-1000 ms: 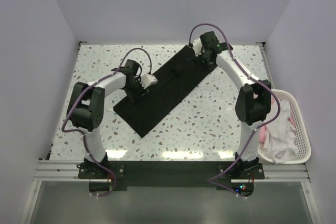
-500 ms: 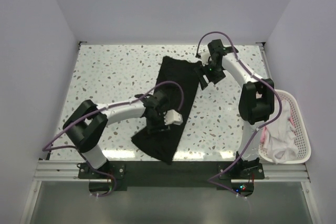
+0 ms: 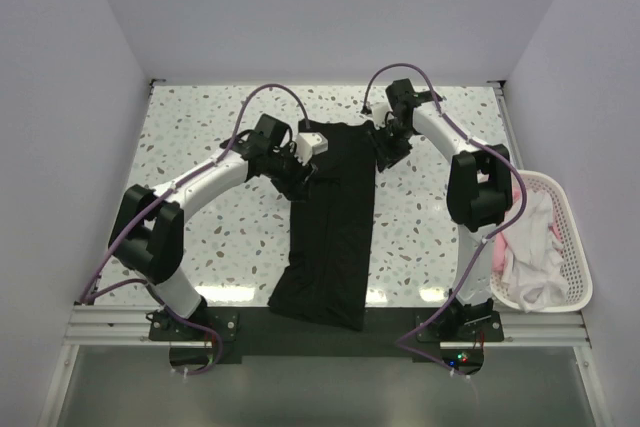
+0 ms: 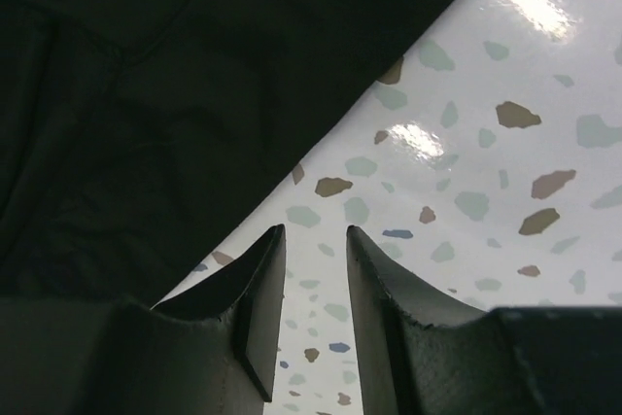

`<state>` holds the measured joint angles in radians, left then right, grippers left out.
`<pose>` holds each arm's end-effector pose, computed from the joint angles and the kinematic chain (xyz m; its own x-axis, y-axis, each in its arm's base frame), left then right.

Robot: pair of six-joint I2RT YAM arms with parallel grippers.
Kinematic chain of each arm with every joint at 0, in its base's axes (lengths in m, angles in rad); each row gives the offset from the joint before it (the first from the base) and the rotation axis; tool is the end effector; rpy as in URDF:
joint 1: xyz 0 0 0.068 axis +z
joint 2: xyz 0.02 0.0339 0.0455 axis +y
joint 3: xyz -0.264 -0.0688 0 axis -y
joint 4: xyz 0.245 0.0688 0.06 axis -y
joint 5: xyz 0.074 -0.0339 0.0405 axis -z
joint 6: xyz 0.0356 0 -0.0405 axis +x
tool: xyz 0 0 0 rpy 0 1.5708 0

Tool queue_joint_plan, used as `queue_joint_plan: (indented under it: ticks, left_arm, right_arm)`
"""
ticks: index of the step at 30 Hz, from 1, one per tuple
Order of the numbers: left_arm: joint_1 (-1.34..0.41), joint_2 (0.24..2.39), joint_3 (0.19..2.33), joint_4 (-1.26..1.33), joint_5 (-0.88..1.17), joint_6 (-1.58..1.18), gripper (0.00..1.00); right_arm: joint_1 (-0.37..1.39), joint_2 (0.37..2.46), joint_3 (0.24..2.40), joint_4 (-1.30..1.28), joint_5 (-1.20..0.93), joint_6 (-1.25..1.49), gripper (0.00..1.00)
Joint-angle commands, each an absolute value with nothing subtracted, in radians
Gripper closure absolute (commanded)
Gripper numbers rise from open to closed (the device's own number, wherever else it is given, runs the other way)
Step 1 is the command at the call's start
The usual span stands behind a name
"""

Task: Fold and stack the t-shirts
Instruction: Fold the tshirt

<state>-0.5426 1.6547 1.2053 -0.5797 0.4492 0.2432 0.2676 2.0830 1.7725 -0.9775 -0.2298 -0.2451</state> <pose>0.2862 -0.1906 0.2333 -0.5540 0.5873 -0.5900 0.8142 0.5300 -0.2370 0.4138 0.1219 0.2215 -0.8211 -0.4701 -0.3238 -0.5340 0.8331 0.1445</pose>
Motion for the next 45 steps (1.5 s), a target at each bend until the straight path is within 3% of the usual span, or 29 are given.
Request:
queue_joint_plan:
  ticks: [1,14,23,29,37,43,45]
  left_arm:
    - [-0.483,1.712,1.258,-0.456,0.474,0.106,0.45]
    - [-0.448,1.977,1.33,-0.328,0.37,-0.041,0.51]
    - [-0.399,2.129,1.445,-0.299,0.324,-0.077,0.53]
    - [-0.345,2.288,1.687,-0.307,0.284,-0.048,0.53]
    - [-0.321,2.364,1.841,-0.314,0.336,-0.005,0.48]
    - [-0.321,2.168,1.755,-0.227,0.434,0.064,0.41]
    - [-0.321,2.043,1.671,-0.204,0.448,0.132,0.33]
  right_arm:
    - [0.299,2.095,1.789,-0.951,-0.285,-0.232,0.65]
    - [0.374,2.226,1.793,-0.888,-0.178,-0.241,0.79]
    - [0.376,2.457,2.052,-0.855,-0.002,-0.285,0.85]
    - [0.374,2.58,2.276,-0.809,0.09,-0.296,0.84]
    - [0.373,2.608,2.405,-0.706,0.149,-0.337,0.69]
    - [0.373,2.43,2.338,-0.702,0.039,-0.328,0.38]
    - [0.373,2.332,2.321,-0.75,0.003,-0.305,0.25]
